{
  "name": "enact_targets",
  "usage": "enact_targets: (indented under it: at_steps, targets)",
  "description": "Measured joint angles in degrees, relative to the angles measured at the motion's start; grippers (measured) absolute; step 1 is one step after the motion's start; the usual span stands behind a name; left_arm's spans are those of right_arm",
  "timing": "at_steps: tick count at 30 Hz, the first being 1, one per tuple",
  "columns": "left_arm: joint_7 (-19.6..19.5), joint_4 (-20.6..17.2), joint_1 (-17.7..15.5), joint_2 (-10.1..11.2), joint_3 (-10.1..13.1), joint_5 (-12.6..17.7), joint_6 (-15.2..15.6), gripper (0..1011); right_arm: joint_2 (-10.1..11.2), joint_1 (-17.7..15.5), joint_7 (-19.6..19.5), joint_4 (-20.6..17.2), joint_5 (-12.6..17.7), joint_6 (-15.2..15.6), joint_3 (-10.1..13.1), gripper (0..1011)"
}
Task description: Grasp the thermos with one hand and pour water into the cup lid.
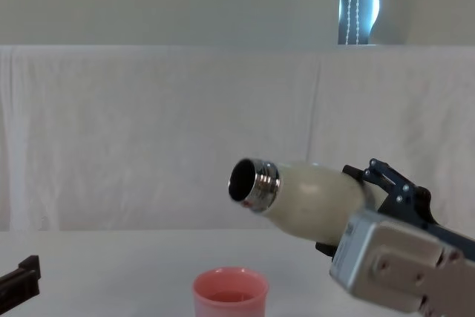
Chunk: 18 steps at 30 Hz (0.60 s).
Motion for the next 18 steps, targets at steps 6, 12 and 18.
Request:
enact_targets:
  at_steps: [6,12,18]
  targets:
    - [0.0,0.0,0.0,0.0,0.0,0.0,0.0,1001,-0.8,-1.4,2.8,-1.5,4.6,-0.9,2.0,957]
    - [0.0,0.0,0.0,0.0,0.0,0.0,0.0,1001,-2.0,-3.1,6.2,-3.3,10.1,-1.5,4.4,957]
    - [0.0,0.0,0.0,0.0,0.0,0.0,0.0,1001,-3.0,-4.7,9.6,-4.9,15.7,-1.6,6.7,957]
